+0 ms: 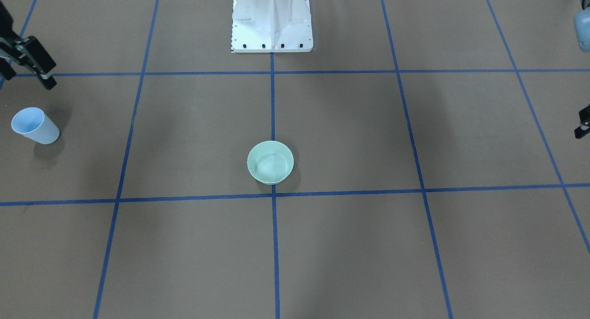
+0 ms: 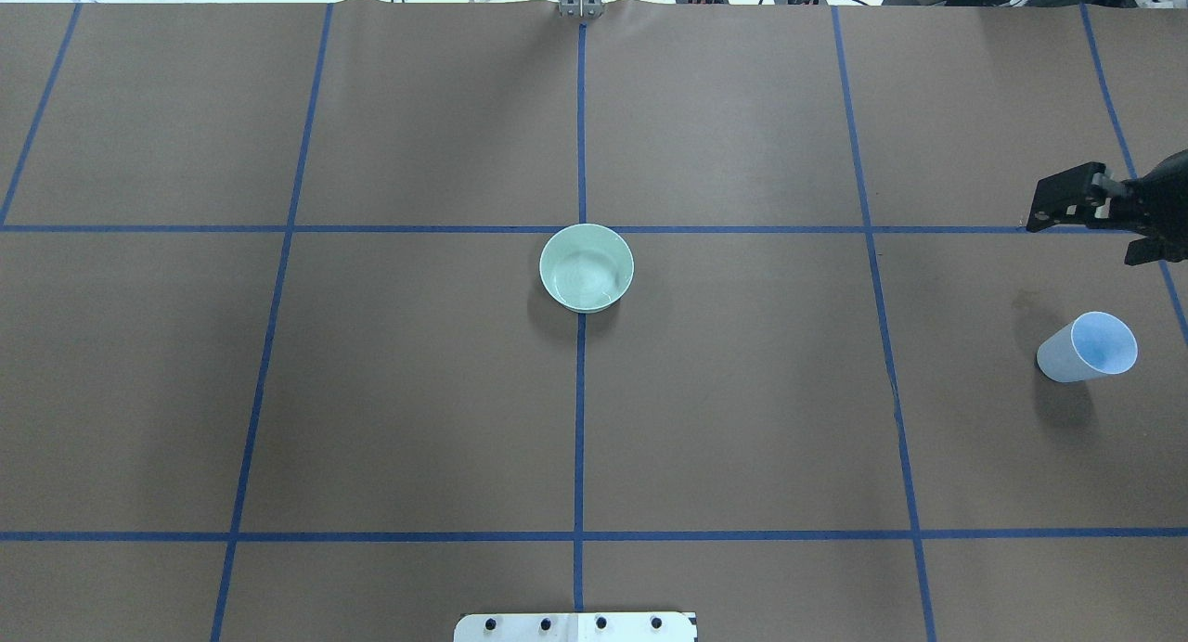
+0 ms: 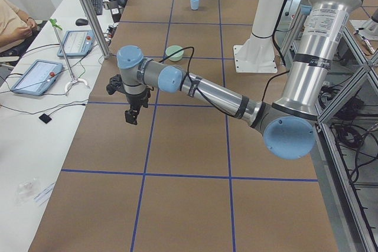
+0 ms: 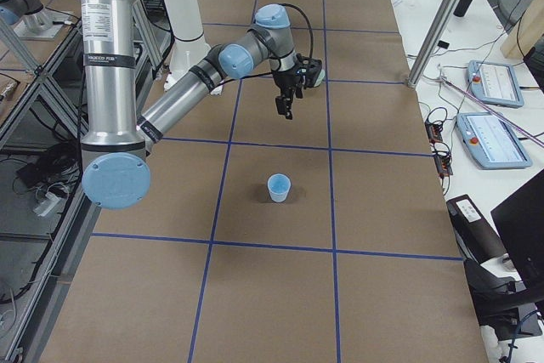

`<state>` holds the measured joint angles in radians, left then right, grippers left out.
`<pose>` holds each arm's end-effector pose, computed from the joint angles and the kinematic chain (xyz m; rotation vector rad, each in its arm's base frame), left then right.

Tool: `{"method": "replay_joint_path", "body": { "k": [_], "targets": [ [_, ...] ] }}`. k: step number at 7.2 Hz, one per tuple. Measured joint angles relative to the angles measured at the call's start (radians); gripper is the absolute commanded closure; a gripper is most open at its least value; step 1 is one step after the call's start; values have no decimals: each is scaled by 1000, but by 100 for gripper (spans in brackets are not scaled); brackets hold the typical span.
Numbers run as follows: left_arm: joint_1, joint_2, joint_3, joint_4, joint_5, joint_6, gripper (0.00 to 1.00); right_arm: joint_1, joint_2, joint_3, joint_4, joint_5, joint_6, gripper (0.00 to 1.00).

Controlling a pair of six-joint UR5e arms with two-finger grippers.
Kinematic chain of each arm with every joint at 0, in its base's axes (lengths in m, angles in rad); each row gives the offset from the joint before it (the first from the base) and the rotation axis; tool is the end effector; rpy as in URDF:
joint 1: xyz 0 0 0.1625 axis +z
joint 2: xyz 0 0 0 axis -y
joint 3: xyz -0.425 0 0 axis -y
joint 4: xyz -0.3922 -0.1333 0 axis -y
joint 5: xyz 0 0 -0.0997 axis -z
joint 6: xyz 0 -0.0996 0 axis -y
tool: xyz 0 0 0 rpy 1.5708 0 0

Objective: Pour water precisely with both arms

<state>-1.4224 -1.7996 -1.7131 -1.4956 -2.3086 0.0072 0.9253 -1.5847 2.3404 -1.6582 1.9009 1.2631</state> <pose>0.0200 -0.5822 0.4756 0.2305 0.7522 0.2567 -0.1697 -0.3932 0.3307 0.1248 -0.7309 0.4791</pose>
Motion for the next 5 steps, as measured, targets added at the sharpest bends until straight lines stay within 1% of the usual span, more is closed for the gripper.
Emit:
{"method": "replay_joint_path", "body": {
  "k": [2, 3, 4, 5],
  "targets": [
    [-5, 10, 1, -8, -1, 0, 0, -233, -72, 31, -4, -322, 234, 0],
    [-5, 12, 1, -10, -2, 0, 0, -334, -124, 34, -6, -464, 327, 0],
    [-5, 14, 1, -10, -2, 0, 0, -425, -174, 34, -20, -586, 422, 0],
    [-5, 14, 1, -11, -2, 0, 0, -499, -208, 31, -66, -675, 521, 0]
  ]
}}
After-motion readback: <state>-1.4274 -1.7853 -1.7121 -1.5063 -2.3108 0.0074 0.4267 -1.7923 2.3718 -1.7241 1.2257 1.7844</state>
